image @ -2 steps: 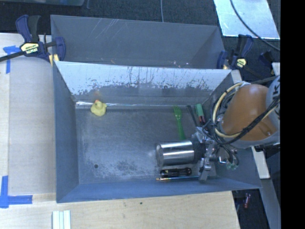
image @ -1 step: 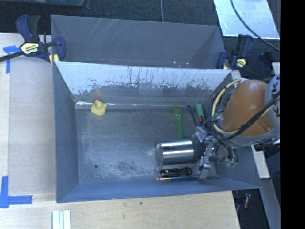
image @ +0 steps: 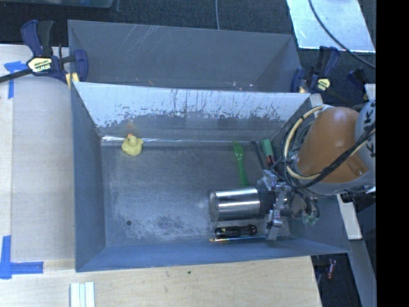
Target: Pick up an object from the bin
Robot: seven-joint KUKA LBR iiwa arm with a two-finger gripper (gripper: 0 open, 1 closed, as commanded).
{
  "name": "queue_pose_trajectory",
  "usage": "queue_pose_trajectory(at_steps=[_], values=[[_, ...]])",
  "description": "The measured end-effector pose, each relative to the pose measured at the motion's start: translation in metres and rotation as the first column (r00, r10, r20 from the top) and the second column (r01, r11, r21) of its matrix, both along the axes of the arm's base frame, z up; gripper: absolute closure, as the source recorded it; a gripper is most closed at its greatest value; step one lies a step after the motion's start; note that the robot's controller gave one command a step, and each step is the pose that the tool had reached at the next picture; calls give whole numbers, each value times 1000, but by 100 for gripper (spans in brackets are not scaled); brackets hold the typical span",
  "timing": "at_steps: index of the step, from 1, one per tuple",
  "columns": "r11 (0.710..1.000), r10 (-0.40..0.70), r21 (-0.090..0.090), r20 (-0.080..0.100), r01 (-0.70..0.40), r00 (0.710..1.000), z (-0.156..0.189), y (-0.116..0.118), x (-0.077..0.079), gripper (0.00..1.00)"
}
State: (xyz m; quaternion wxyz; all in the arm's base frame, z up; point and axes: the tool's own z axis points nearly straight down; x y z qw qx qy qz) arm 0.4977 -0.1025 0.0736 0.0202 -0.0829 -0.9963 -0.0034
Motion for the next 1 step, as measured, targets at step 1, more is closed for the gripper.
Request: queue_pose_trajectory(at_steps=[1], values=[[1000, -1, 0, -2, 1, 1000, 10, 0, -2, 100]])
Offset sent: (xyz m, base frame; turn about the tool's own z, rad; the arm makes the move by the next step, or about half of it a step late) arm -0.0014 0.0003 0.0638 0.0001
